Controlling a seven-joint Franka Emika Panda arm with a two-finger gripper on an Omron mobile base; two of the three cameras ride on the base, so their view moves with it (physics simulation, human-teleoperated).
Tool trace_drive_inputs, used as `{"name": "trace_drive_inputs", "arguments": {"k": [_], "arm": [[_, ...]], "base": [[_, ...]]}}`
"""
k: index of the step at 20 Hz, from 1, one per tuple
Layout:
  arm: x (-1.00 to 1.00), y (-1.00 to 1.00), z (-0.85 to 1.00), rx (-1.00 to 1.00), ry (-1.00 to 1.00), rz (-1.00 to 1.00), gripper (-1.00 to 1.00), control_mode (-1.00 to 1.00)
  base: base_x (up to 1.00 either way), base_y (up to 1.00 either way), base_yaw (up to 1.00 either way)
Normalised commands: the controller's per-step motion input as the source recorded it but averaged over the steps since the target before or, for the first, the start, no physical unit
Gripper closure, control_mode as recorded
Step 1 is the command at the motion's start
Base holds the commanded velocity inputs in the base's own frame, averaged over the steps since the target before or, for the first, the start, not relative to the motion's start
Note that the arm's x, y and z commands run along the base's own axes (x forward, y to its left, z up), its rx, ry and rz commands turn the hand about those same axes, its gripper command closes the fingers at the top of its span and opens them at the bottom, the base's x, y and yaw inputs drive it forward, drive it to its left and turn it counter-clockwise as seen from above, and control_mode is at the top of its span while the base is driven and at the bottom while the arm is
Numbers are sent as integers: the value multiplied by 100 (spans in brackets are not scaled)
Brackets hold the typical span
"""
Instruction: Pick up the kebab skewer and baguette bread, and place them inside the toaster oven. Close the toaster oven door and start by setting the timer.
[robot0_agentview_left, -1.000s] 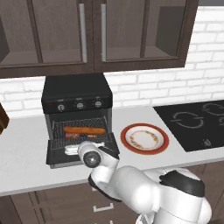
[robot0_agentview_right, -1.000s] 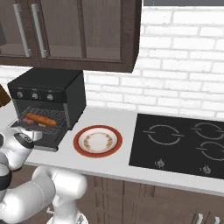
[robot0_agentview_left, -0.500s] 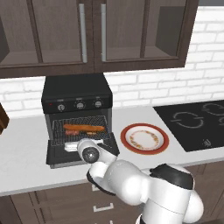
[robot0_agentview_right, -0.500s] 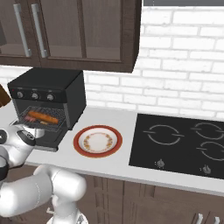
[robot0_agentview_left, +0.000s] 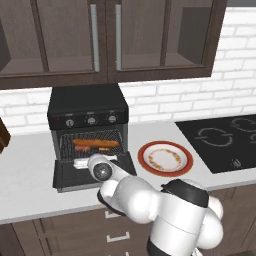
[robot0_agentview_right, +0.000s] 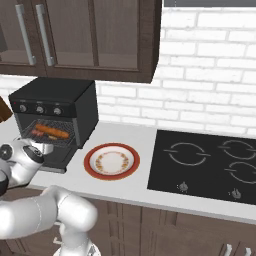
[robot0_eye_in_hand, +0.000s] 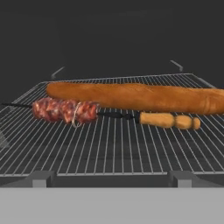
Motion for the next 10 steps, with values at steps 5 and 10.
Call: {"name": "trace_drive_inputs", "arguments": {"k": [5,10], "arm": [[23,2,0,0,0,0,-100,-100],[21,4,-1,0,0,0,-100,-100]], "base": [[0,0,0],[0,0,0]]}}
